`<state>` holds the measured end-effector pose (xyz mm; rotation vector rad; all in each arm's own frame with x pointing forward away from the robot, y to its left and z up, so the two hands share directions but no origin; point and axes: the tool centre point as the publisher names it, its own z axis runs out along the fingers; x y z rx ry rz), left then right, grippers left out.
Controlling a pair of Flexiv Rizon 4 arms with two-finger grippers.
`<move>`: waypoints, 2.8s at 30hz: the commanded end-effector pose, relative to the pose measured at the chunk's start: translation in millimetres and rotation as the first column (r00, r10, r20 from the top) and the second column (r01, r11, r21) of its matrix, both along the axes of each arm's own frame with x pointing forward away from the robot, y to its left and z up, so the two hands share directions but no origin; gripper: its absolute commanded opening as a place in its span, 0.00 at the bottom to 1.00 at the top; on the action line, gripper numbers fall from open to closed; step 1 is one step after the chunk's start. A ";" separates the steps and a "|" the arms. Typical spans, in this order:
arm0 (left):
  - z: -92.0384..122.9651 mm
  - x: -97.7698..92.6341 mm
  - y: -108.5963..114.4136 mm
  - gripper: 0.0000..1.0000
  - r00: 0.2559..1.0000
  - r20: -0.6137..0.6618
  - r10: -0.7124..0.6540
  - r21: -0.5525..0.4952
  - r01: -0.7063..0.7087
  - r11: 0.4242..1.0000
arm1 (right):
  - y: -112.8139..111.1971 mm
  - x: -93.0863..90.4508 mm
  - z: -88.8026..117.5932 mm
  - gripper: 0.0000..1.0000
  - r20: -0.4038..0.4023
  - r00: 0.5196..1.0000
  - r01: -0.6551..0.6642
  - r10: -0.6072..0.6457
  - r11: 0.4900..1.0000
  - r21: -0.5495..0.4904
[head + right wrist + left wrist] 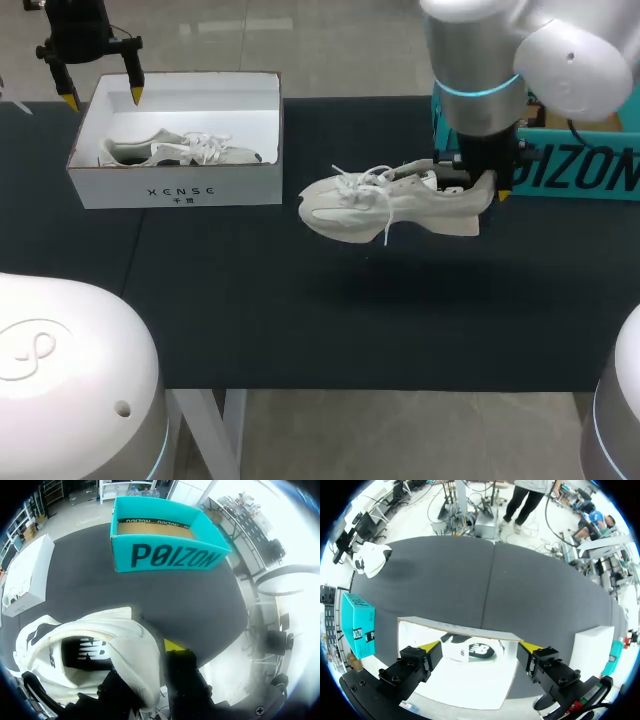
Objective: Take the shoe out of the shoebox, open the shoe tongue, remove and reinsert the insole, then place the shoe into the shoebox
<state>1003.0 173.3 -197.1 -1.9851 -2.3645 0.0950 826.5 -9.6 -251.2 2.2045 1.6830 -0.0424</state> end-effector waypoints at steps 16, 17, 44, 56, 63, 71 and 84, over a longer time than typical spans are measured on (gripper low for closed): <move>0.5 -0.2 0.2 1.00 1.000 0.000 0.000 0.002 0.000 1.000 | 41.0 4.0 -68.3 0.00 -0.025 0.997 -0.070 0.070 0.997 -0.031; 0.5 -0.2 0.2 1.00 1.000 0.000 0.000 0.002 0.000 1.000 | 43.2 2.7 -72.5 0.00 -0.029 0.997 -0.075 0.074 0.997 -0.031; 0.5 -0.2 0.2 1.00 1.000 0.000 0.000 0.002 0.000 1.000 | 69.1 -9.2 -124.3 1.00 -0.093 0.995 -0.022 0.021 1.000 -0.013; 0.5 -0.2 0.2 1.00 1.000 0.000 0.000 0.002 0.000 1.000 | 73.2 -3.0 -54.8 1.00 0.033 0.977 -0.210 0.209 0.977 0.040; 0.5 -0.2 0.2 1.00 1.000 0.000 0.000 0.002 0.000 1.000 | 89.4 -5.5 -8.3 1.00 0.185 0.594 -0.804 0.783 0.588 0.093; 0.5 -0.2 0.2 1.00 1.000 0.000 0.000 0.002 0.000 1.000 | 82.7 -12.8 3.3 1.00 0.143 0.315 -0.949 0.938 0.307 0.077; 0.5 -0.2 0.2 1.00 1.000 0.000 0.000 0.002 0.000 1.000 | 82.7 -12.8 3.3 1.00 0.143 0.315 -0.949 0.938 0.307 0.077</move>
